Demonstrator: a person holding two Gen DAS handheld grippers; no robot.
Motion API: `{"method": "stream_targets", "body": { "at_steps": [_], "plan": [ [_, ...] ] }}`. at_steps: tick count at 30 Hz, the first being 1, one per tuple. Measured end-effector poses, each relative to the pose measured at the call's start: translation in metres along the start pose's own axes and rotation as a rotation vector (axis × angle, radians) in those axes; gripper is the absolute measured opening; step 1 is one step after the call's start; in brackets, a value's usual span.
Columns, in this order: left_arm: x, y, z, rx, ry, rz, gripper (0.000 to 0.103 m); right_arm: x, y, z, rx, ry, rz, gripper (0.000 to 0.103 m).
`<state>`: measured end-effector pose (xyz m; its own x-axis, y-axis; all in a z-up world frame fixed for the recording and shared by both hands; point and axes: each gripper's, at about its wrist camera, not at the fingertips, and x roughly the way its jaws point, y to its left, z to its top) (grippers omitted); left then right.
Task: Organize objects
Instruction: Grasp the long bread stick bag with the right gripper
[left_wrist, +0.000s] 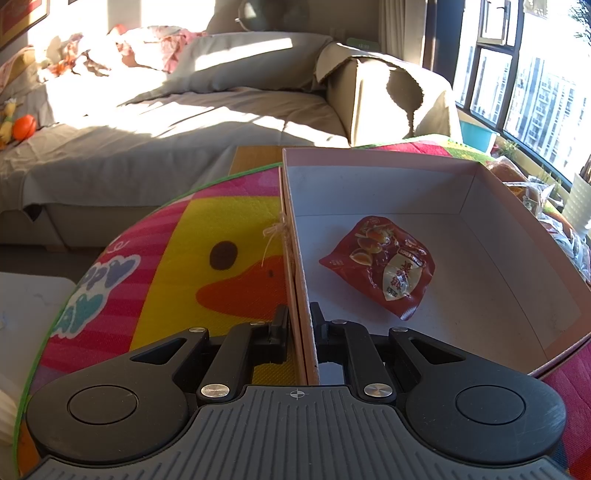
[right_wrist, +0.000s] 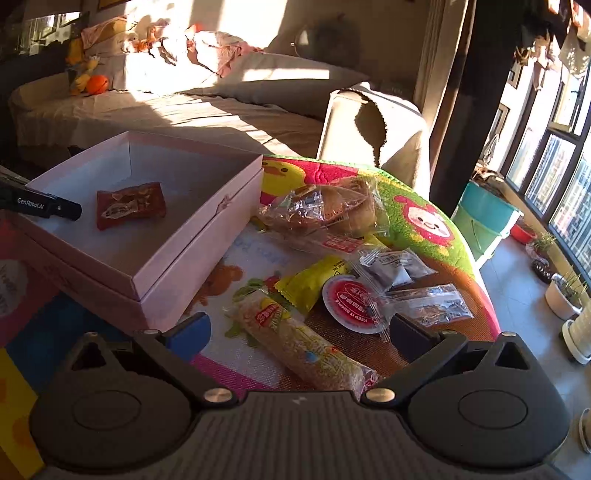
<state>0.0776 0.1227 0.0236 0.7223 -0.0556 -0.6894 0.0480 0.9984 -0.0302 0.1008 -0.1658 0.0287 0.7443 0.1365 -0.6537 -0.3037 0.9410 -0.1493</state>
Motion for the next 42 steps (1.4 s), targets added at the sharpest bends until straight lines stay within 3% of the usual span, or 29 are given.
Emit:
{"method": "stream_targets", "body": {
  "at_steps": [6,9,10,13,17,19,23,25,42],
  "plan": [
    [0.001,0.0,0.0,0.004,0.002,-0.001,0.013,0.003,-0.024,-0.016,0.195,0.112,0.122,0.103],
    [0.001,0.0,0.0,0.008,0.005,0.0,0.013,-0.023,-0.015,-0.025,0.239,0.12,0.314,0.102],
    [0.001,0.0,0.0,0.01,0.006,0.0,0.013,-0.032,-0.01,-0.026,0.223,0.104,0.337,0.1],
    [0.001,0.0,0.0,0.012,0.009,0.002,0.013,-0.04,-0.003,-0.019,0.187,0.065,0.251,0.086],
    [0.0,0.0,0.0,0.007,0.009,0.004,0.013,-0.018,-0.007,-0.004,0.199,0.056,0.119,0.065],
    [0.0,-0.001,0.001,0.007,0.009,0.008,0.013,-0.002,-0.007,0.001,0.183,0.067,0.117,0.062],
    [0.001,-0.002,0.002,0.008,0.01,0.01,0.013,0.02,-0.002,0.003,0.181,0.126,0.128,0.038],
    [0.0,-0.002,0.002,0.007,0.009,0.011,0.013,0.018,0.002,0.002,0.163,0.122,0.123,0.033],
    [-0.009,-0.002,0.005,0.033,-0.016,0.013,0.011,-0.005,0.003,0.0,0.147,0.119,0.106,0.028]
  ]
}}
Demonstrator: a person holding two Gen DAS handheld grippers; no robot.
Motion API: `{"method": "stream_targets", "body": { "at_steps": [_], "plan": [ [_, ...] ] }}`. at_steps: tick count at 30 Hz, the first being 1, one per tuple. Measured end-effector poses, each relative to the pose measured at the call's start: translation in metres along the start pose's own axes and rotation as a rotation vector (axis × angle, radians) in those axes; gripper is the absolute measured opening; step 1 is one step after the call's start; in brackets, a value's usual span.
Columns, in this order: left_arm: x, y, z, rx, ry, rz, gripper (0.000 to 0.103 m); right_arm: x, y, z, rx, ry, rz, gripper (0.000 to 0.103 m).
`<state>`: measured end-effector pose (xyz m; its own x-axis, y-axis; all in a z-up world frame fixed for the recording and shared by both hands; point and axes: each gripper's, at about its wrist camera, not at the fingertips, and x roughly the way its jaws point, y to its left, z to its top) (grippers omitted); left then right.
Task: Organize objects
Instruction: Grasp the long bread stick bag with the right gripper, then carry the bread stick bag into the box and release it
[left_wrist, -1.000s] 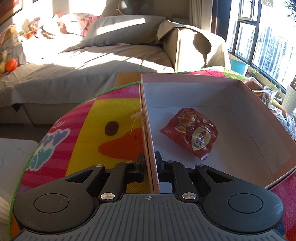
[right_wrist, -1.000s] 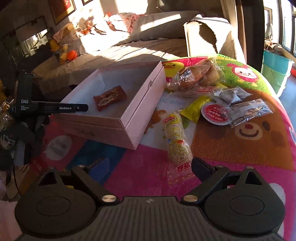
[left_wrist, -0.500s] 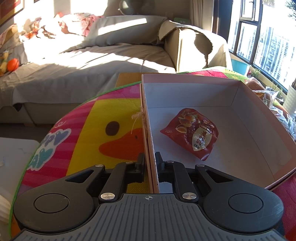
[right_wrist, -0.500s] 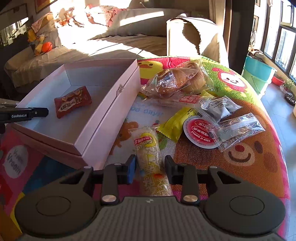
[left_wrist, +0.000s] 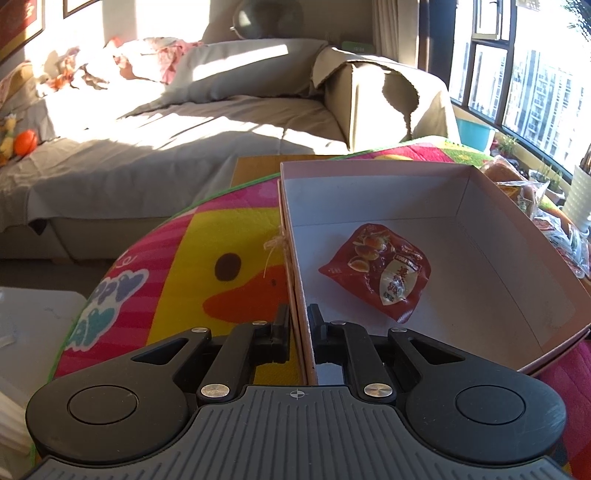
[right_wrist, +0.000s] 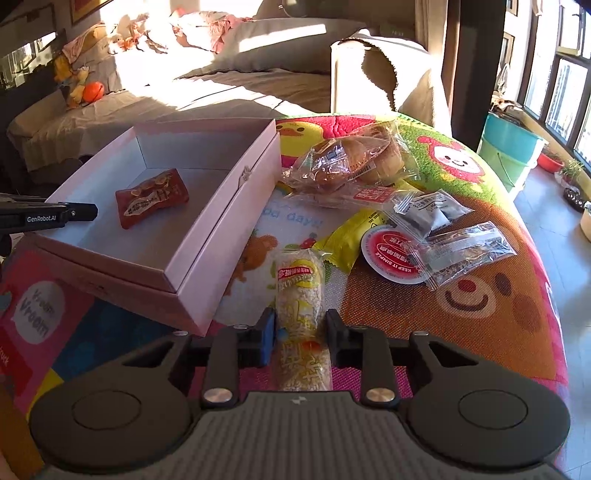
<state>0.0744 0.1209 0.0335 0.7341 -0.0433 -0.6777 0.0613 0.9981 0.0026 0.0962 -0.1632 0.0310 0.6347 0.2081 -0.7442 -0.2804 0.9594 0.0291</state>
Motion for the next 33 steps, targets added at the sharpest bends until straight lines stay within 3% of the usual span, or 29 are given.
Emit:
{"method": "stream_targets", "body": {
  "at_steps": [3,6,10,13,16,19,26,33],
  "plan": [
    [0.0,0.004,0.0,-0.022,-0.01,-0.015,0.011,-0.024,-0.001,0.012,0.011,-0.053,-0.001,0.028],
    [0.0,0.004,-0.002,-0.023,-0.018,-0.018,0.011,-0.057,0.002,0.037,0.028,-0.171,0.025,0.028],
    [0.0,0.005,-0.002,-0.034,-0.021,-0.019,0.011,-0.088,0.014,0.074,0.051,-0.318,0.124,0.028],
    [0.0,0.004,-0.001,-0.031,-0.017,-0.014,0.011,-0.089,0.028,0.091,0.071,-0.365,0.226,0.028],
    [0.001,0.002,-0.001,-0.02,-0.016,-0.008,0.011,-0.071,0.047,0.097,0.057,-0.345,0.273,0.028],
    [0.002,0.002,-0.001,-0.021,-0.017,-0.009,0.011,-0.043,0.063,0.099,0.056,-0.268,0.297,0.028],
    [0.004,0.004,-0.002,-0.02,-0.017,-0.014,0.011,0.008,0.075,0.086,0.079,-0.139,0.233,0.028],
    [0.006,0.003,-0.002,-0.021,-0.01,-0.014,0.011,0.02,0.066,0.077,0.121,-0.117,0.213,0.029]
  ]
}}
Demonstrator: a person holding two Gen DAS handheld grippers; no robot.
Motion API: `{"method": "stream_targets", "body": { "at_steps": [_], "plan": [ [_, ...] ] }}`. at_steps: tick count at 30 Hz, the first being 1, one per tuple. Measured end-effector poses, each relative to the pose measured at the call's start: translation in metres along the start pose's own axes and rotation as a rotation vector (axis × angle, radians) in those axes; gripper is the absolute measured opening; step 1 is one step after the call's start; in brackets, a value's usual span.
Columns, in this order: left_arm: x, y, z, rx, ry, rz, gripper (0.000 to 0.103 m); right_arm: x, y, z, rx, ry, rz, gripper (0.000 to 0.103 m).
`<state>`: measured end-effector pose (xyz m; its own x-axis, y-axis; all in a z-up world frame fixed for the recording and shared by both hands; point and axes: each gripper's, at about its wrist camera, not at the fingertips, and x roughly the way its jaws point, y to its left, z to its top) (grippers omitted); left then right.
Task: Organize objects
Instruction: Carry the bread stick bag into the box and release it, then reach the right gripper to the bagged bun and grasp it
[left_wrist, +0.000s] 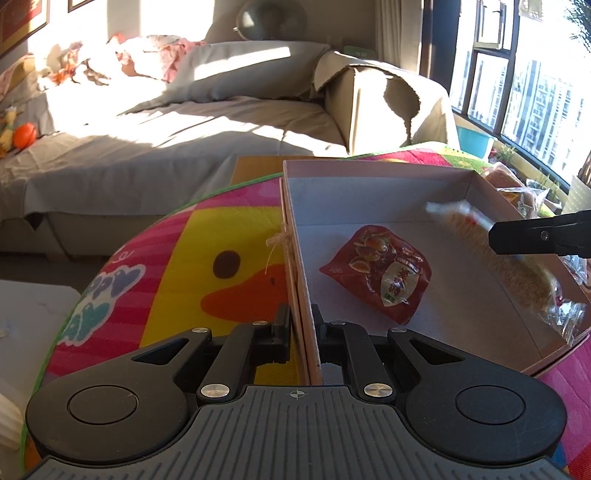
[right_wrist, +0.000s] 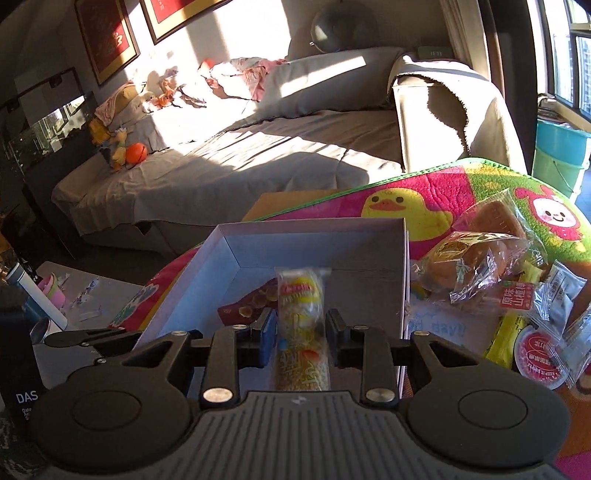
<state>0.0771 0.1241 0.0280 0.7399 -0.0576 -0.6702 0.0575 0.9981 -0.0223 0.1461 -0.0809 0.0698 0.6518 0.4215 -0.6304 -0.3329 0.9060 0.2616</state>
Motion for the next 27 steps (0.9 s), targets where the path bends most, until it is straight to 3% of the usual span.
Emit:
{"method": "stream_targets", "body": {
  "at_steps": [8,12,14,18,23,27],
  "plan": [
    [0.001,-0.001,-0.001,0.001,0.005,0.003,0.011,-0.022,-0.007,0.004,-0.034,-0.077,-0.036,0.035],
    [0.0,-0.001,-0.002,0.0,0.005,0.003,0.011,-0.04,-0.023,0.001,-0.085,-0.148,-0.156,0.054],
    [0.0,-0.001,-0.001,-0.001,0.005,0.003,0.011,-0.045,-0.036,-0.001,-0.105,-0.166,-0.231,0.057],
    [0.0,-0.001,-0.001,0.0,0.005,0.003,0.011,-0.052,-0.068,-0.007,-0.103,-0.171,-0.374,0.078],
    [0.0,-0.001,-0.001,-0.001,0.005,0.004,0.011,-0.054,-0.111,-0.014,-0.067,-0.142,-0.489,0.1],
    [0.0,-0.001,-0.001,-0.001,0.005,0.003,0.011,-0.042,-0.143,-0.022,0.013,-0.079,-0.545,0.1]
  ]
}}
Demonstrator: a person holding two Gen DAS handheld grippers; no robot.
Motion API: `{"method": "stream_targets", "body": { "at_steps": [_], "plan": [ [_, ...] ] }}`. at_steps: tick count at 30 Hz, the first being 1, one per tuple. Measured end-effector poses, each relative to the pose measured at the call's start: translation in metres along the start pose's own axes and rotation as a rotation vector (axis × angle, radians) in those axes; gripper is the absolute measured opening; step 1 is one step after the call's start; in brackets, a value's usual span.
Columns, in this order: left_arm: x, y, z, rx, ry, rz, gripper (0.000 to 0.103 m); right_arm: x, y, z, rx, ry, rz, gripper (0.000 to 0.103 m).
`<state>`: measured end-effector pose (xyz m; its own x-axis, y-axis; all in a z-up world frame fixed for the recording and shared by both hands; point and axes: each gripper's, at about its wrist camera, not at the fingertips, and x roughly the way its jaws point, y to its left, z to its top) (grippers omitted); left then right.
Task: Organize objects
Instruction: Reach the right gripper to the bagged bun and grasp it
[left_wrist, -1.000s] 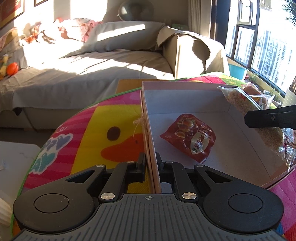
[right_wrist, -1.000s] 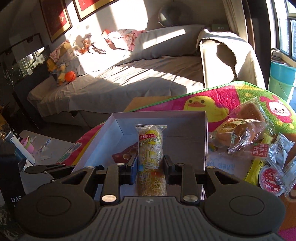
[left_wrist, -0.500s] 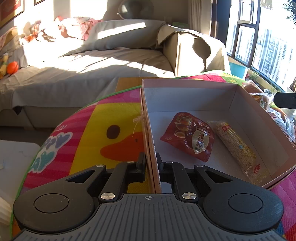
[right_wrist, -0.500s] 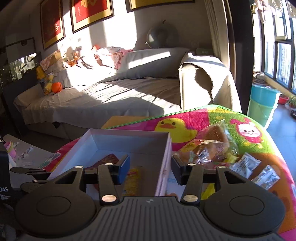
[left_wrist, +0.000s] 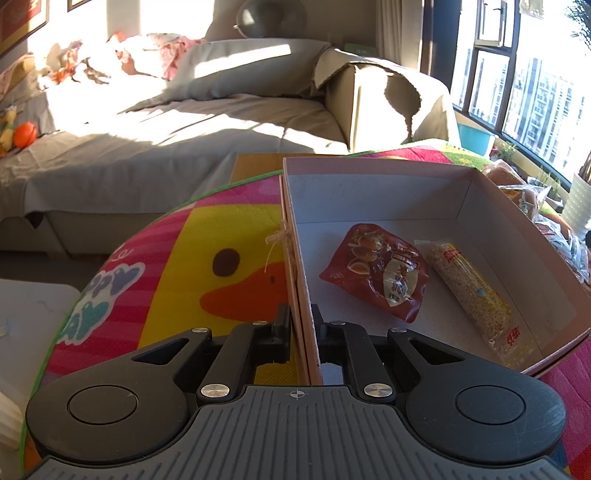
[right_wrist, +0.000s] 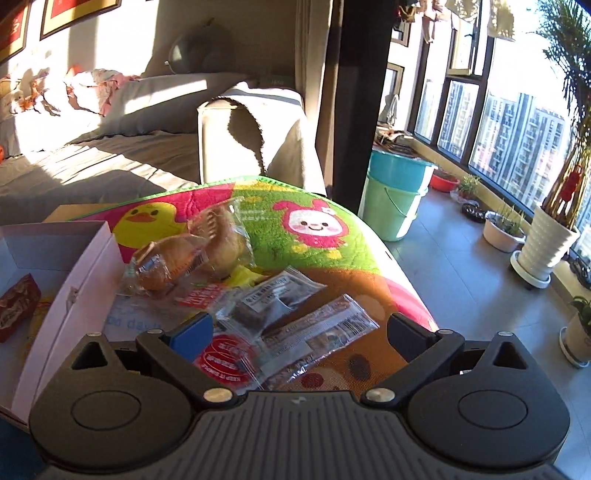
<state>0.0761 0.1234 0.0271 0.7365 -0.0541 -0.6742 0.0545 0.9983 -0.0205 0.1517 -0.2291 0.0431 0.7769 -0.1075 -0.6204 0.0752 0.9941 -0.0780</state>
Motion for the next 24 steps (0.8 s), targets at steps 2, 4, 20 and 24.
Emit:
{"method": "stream_targets", "body": {
  "at_steps": [2,4,20,24],
  "plan": [
    [0.0,0.0,0.0,-0.002,0.0,-0.002,0.011,0.01,-0.007,-0.007,0.048,0.045,0.015,0.1],
    [0.0,0.001,-0.001,-0.001,0.001,-0.004,0.011,0.017,-0.011,-0.016,0.094,0.083,0.039,0.1],
    [0.0,0.005,-0.002,-0.007,0.011,-0.014,0.011,-0.018,0.045,-0.045,-0.086,0.138,0.266,0.051],
    [-0.001,0.005,-0.003,-0.007,0.01,-0.012,0.011,-0.037,0.056,-0.04,-0.15,0.057,0.256,0.059]
  ]
}}
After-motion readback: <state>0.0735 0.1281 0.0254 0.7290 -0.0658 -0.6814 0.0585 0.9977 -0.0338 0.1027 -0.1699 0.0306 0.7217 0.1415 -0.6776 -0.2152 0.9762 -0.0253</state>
